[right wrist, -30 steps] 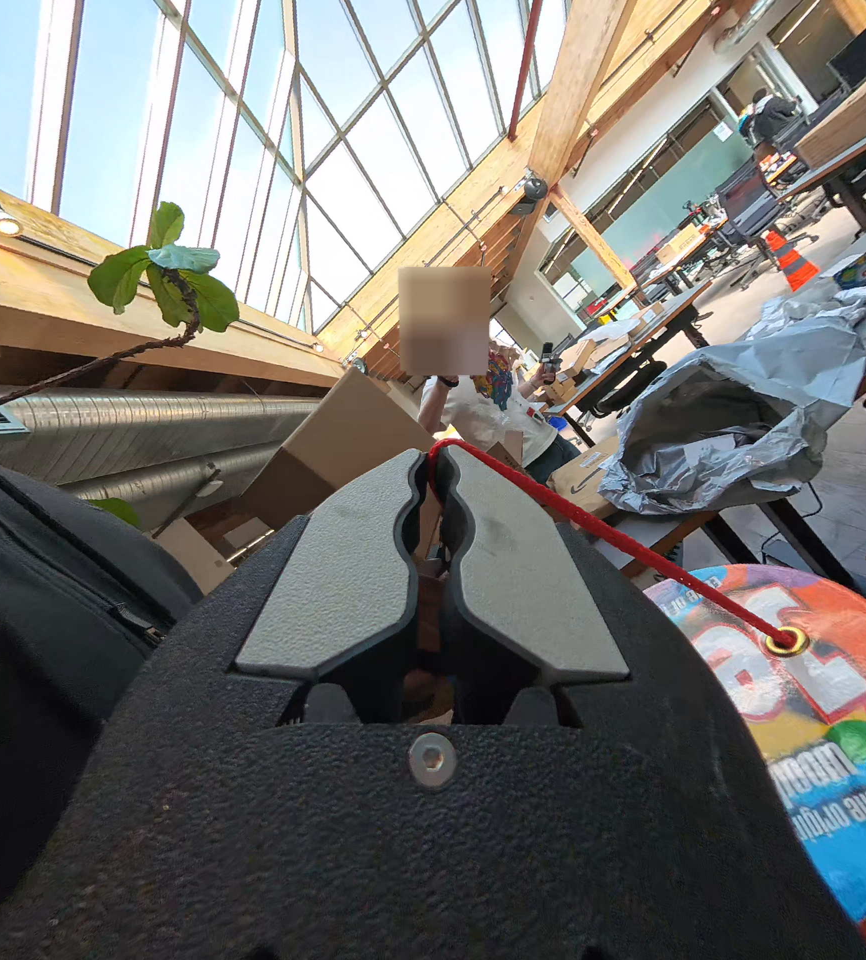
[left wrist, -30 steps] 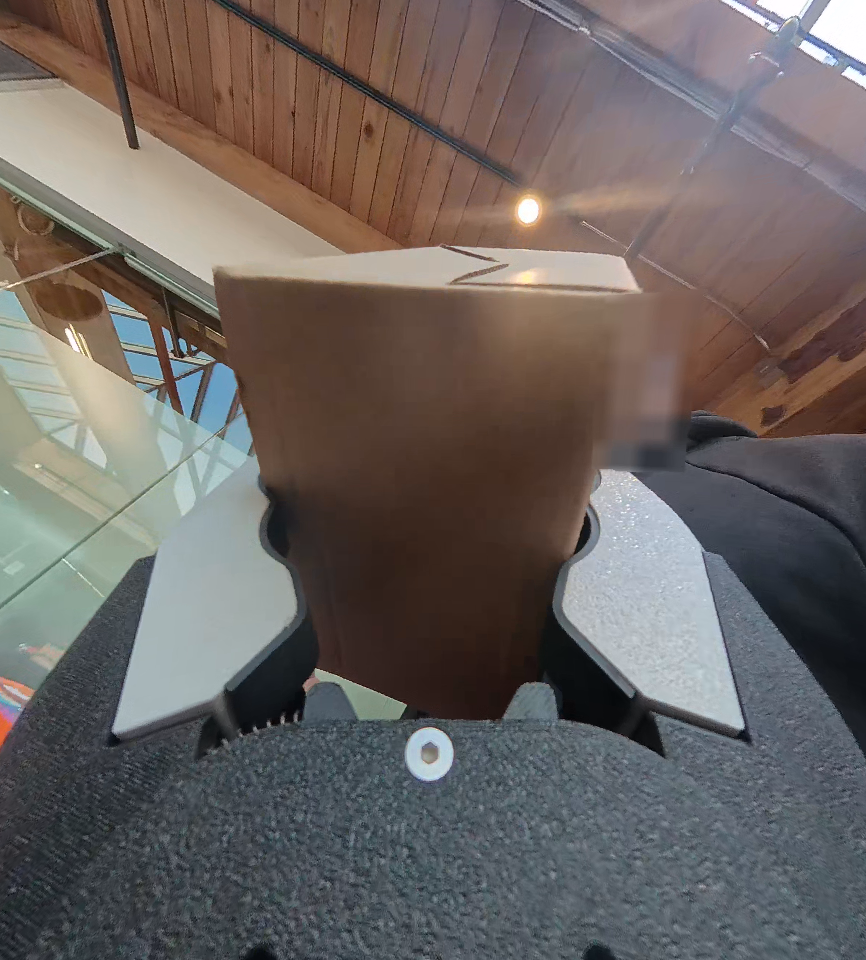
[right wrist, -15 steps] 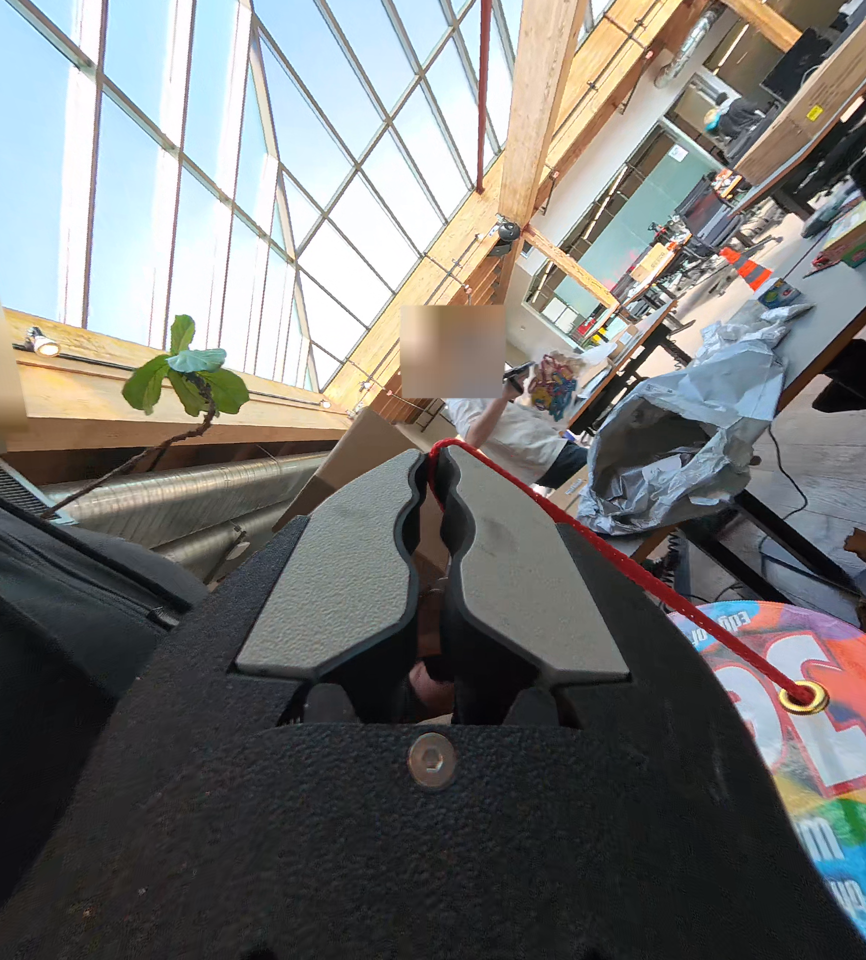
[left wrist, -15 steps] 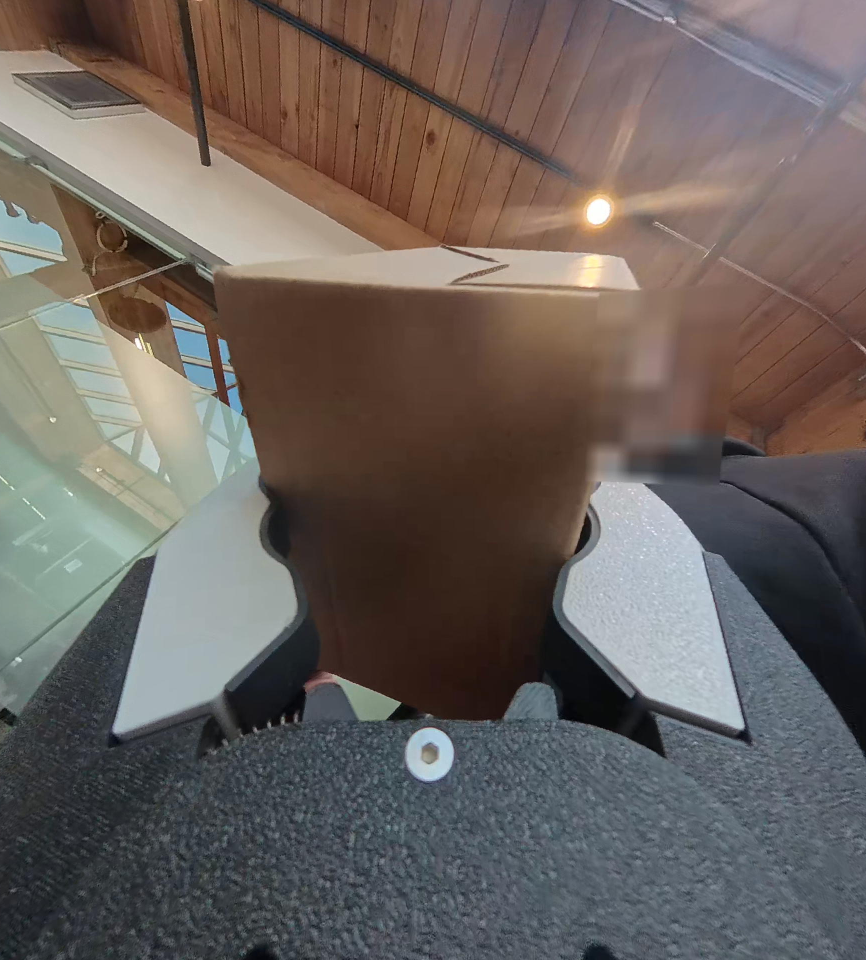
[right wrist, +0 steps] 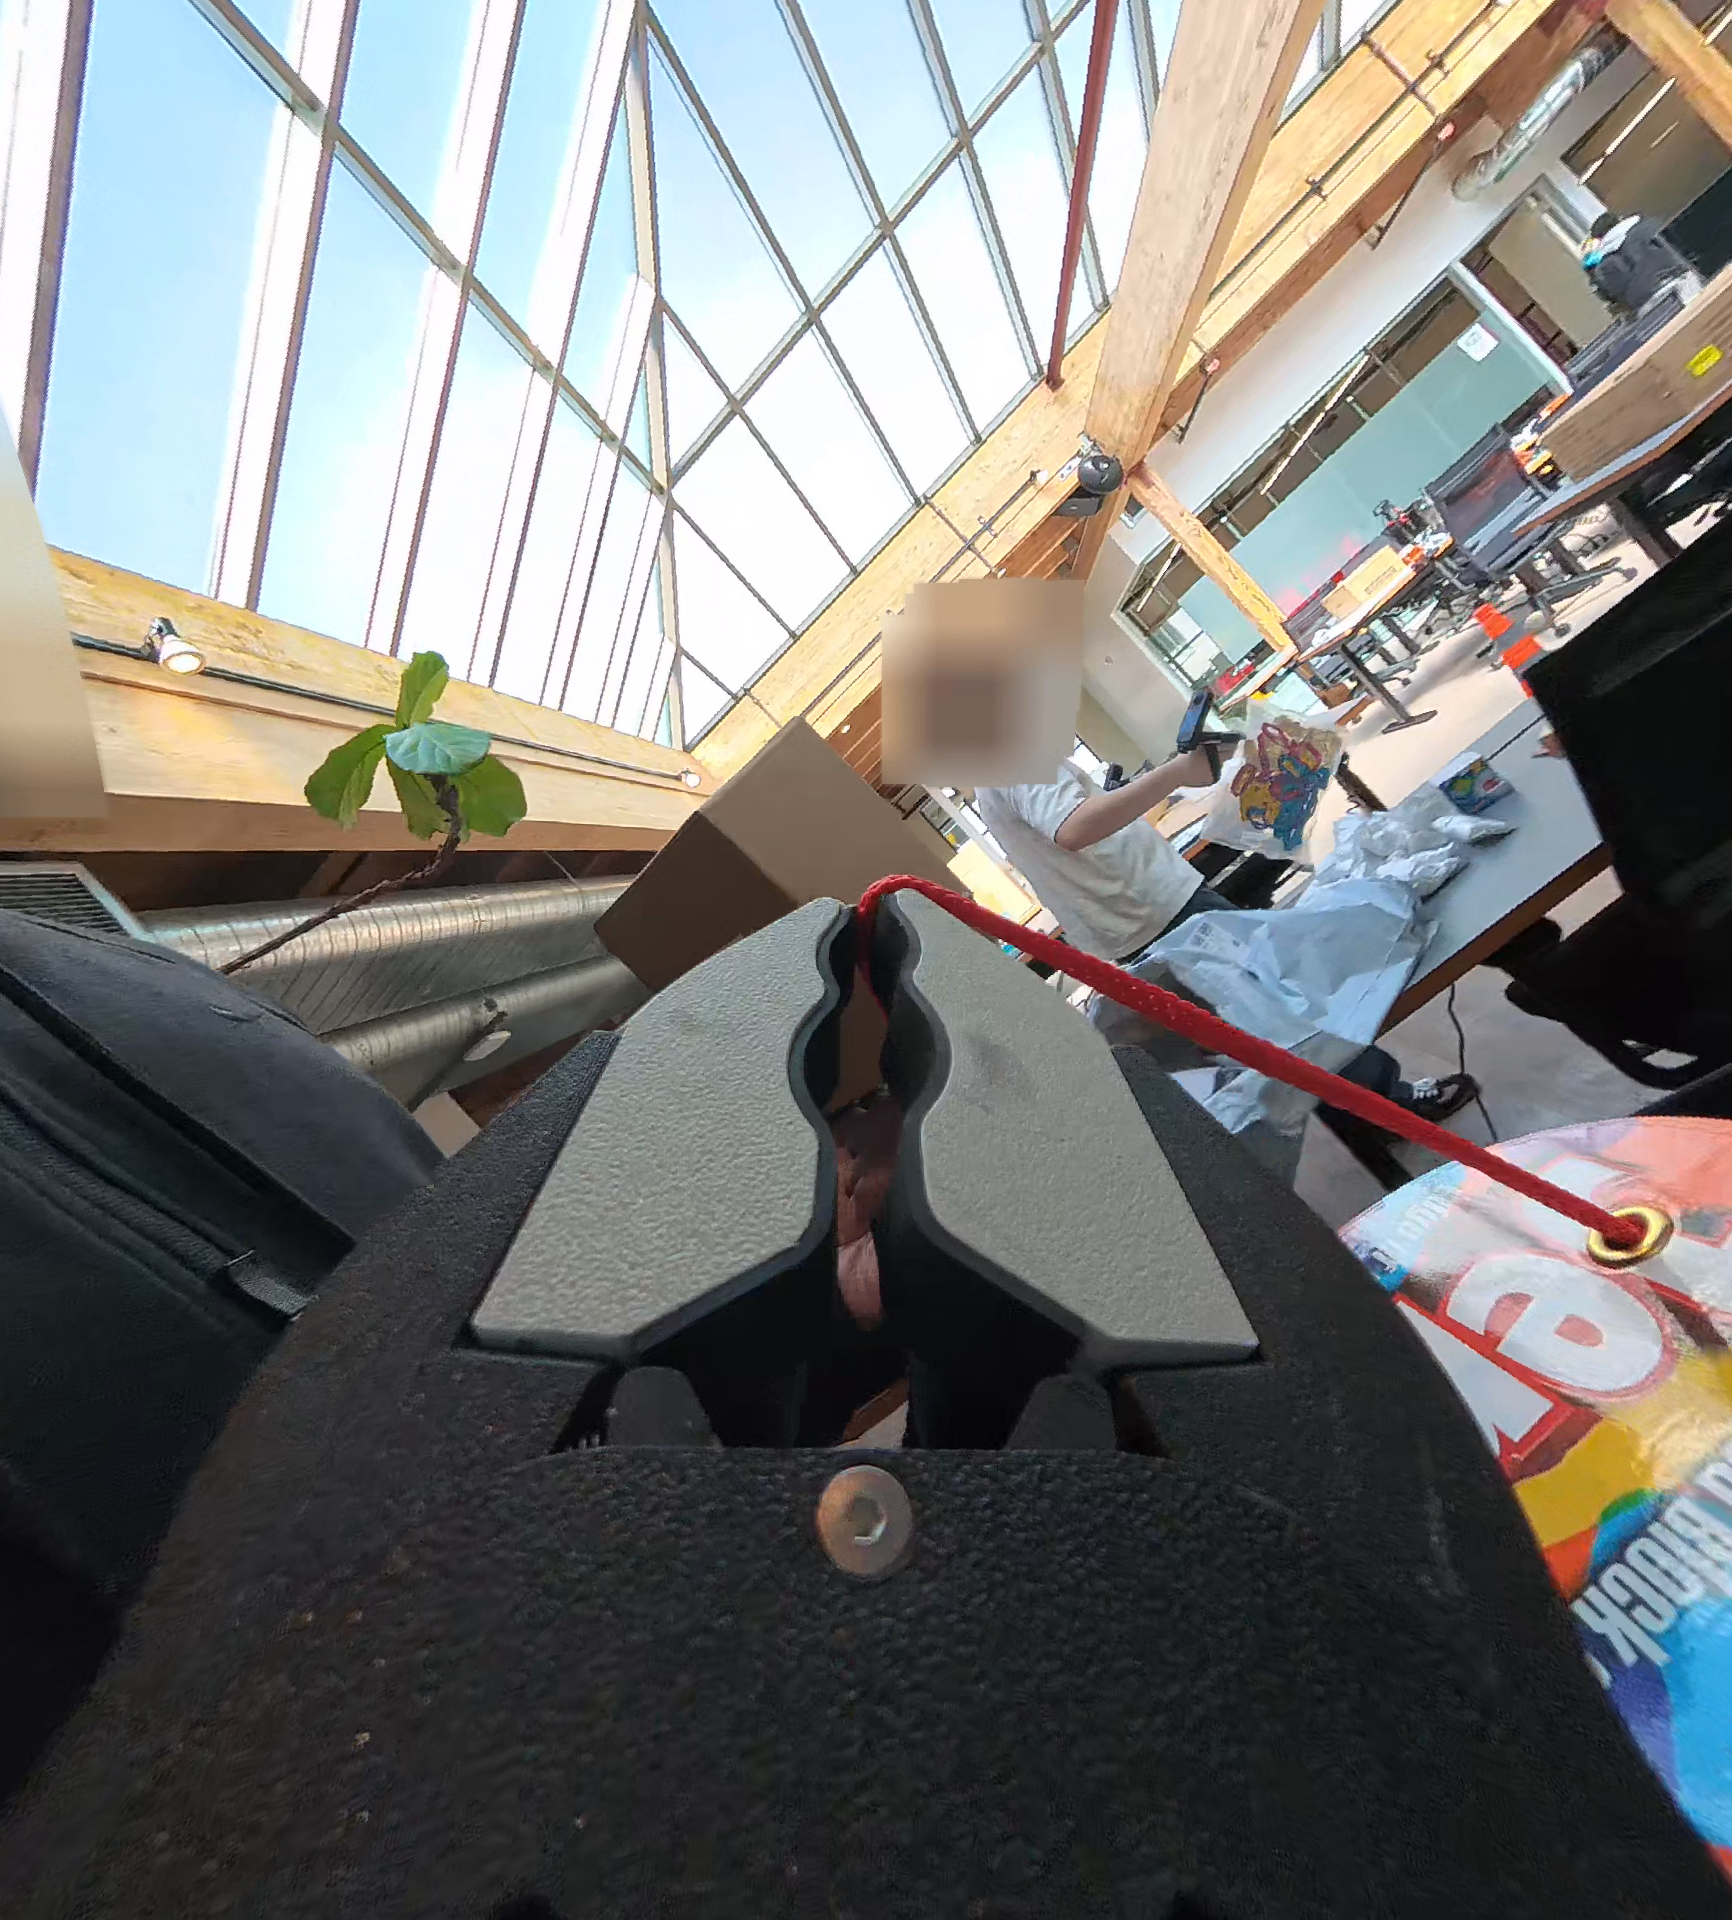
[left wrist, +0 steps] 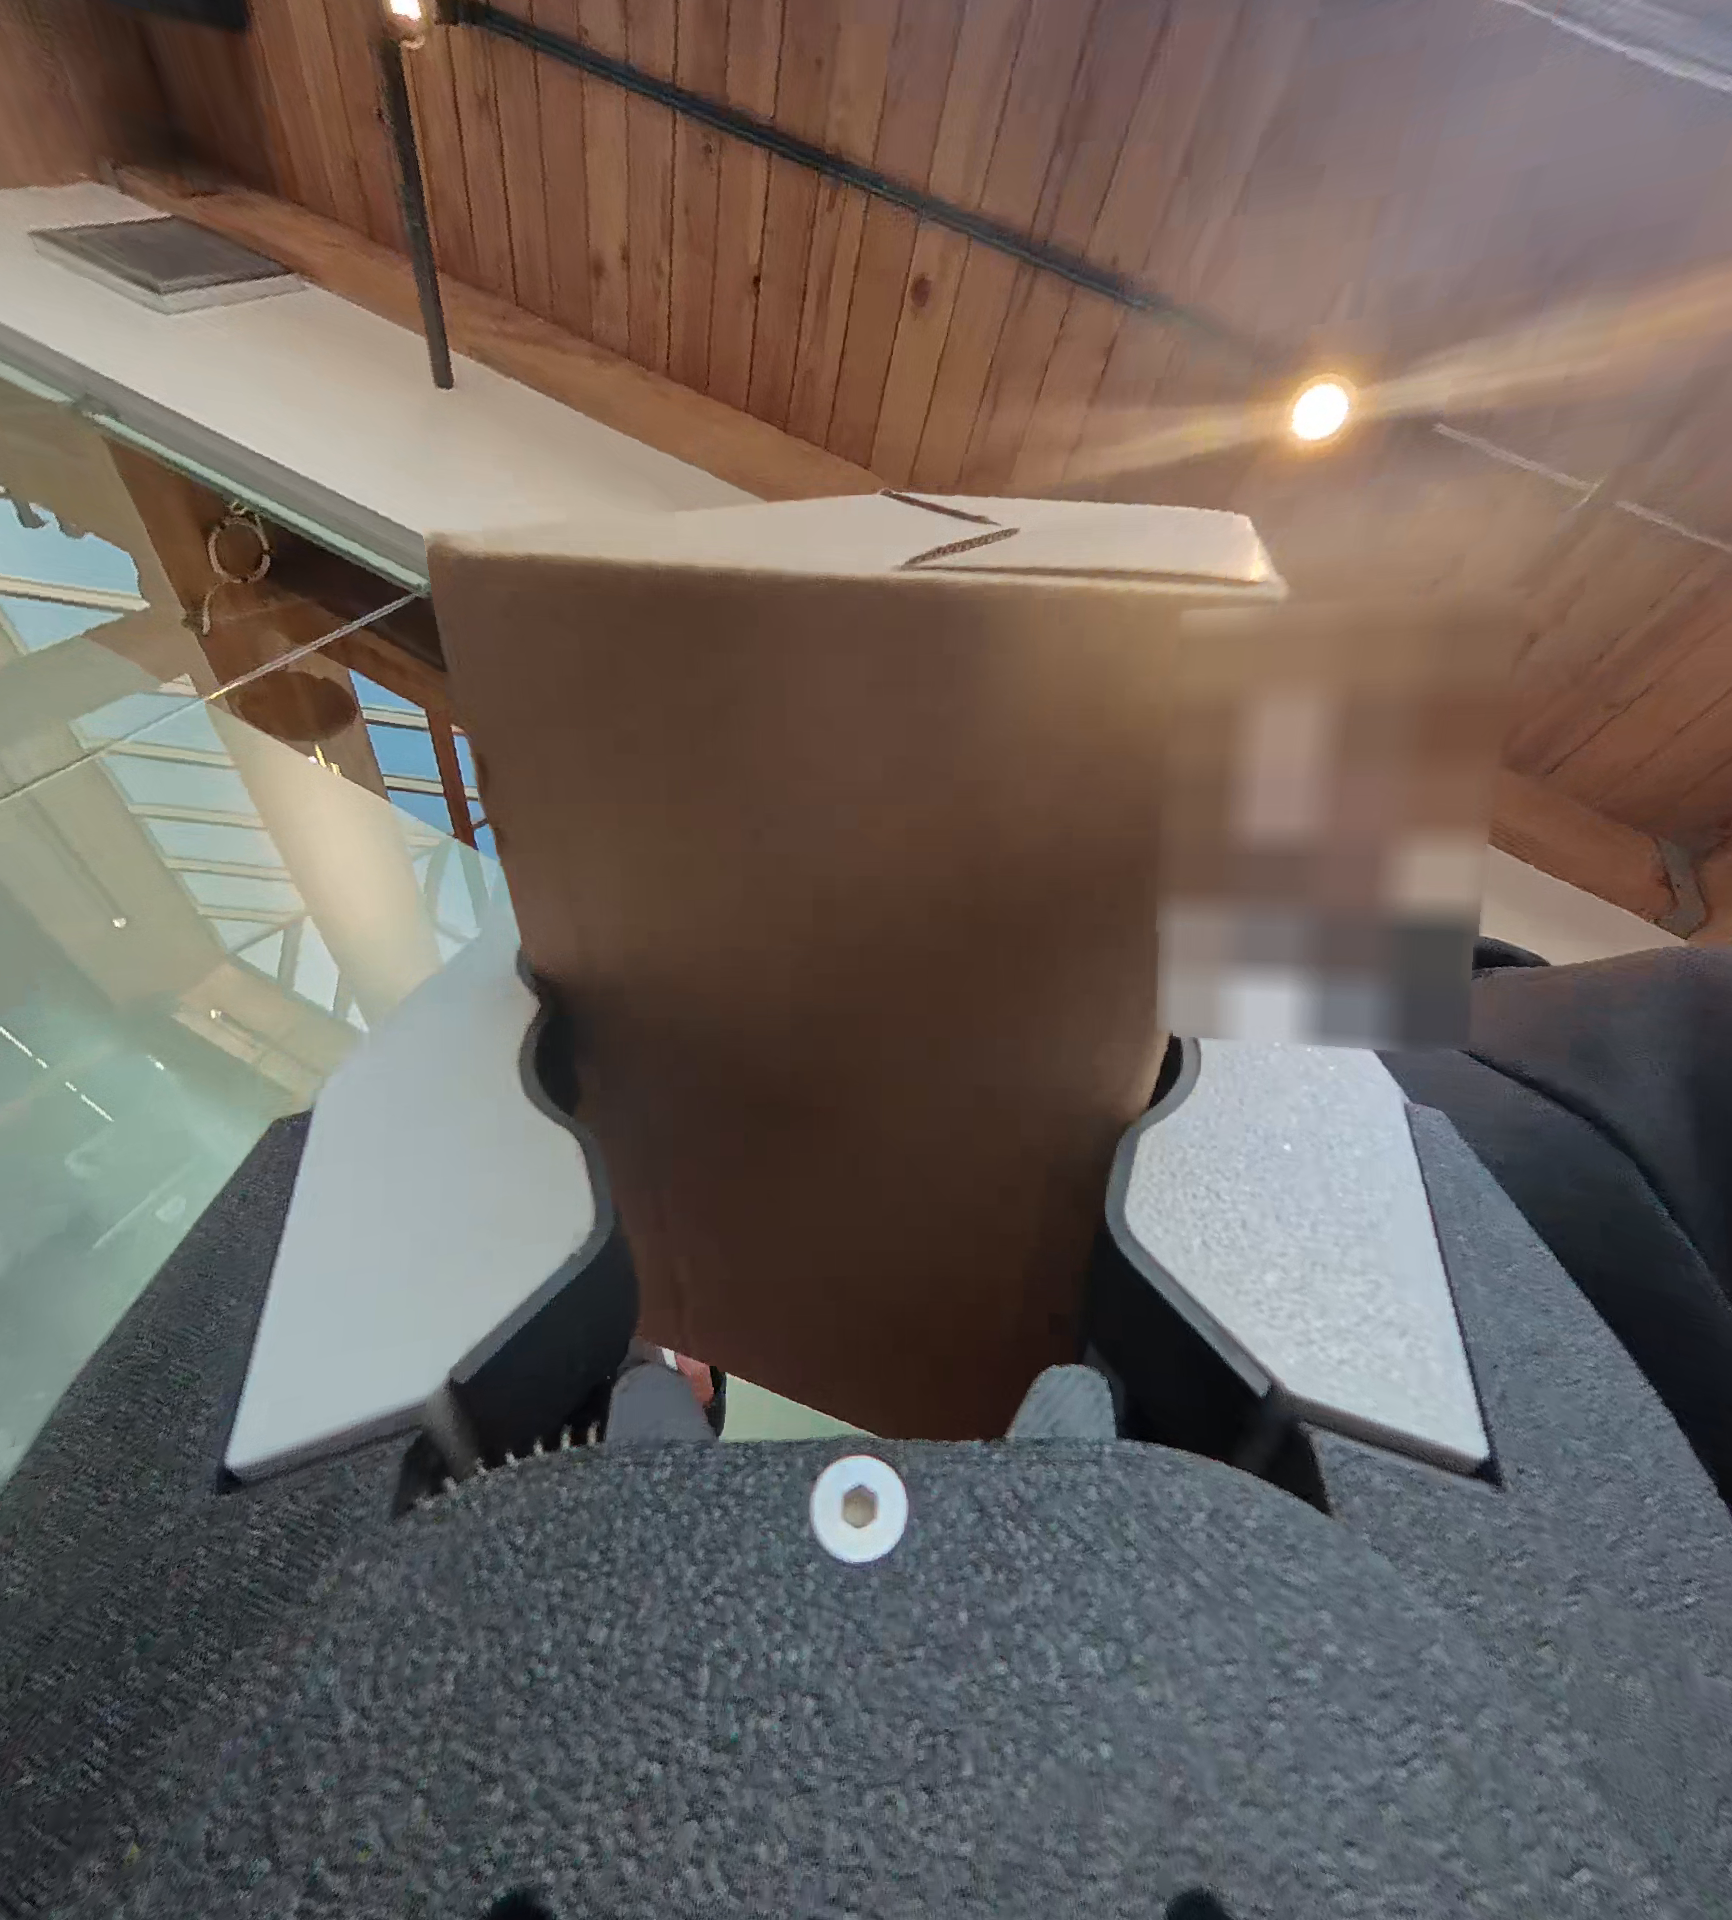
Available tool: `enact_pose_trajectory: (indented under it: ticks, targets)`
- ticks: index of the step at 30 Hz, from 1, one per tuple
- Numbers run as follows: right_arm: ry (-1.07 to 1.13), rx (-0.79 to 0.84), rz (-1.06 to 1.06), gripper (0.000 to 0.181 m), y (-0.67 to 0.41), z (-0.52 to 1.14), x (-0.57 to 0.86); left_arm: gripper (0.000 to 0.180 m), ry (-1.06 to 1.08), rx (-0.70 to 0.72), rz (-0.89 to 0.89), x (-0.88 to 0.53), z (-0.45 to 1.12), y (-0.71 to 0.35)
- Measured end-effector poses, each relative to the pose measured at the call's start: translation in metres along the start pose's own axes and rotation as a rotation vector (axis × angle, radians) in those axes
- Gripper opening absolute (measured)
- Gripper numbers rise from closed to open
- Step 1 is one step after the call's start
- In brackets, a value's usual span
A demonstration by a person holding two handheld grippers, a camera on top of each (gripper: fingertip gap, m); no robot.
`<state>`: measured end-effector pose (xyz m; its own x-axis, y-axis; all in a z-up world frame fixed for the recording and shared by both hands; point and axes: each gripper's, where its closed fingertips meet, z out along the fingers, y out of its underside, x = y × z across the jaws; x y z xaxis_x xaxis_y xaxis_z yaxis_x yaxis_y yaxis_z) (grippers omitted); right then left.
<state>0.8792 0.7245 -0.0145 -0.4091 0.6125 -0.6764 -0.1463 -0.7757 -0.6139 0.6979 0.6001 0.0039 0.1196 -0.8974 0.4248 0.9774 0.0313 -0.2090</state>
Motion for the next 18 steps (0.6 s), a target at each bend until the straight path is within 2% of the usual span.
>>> enact_pose_trajectory:
  ticks: [5, 12, 15, 18]
  targets:
    - [0.095, 0.053, -0.056, 0.002, -0.085, -0.013, 0.082, 0.111, -0.006, -0.016, -0.056, -0.097, 0.033, -0.017]
    - [0.252, 0.040, -0.086, 0.002, -0.198, 0.000, 0.204, 0.111, 0.001, -0.085, -0.055, -0.234, 0.087, -0.077]
    - [0.258, 0.009, -0.124, 0.002, -0.241, 0.020, 0.245, 0.109, 0.012, -0.094, -0.072, -0.286, 0.110, -0.101]
    - [0.255, 0.053, -0.111, 0.002, -0.290, 0.038, 0.295, 0.109, 0.005, -0.098, -0.096, -0.340, 0.130, -0.121]
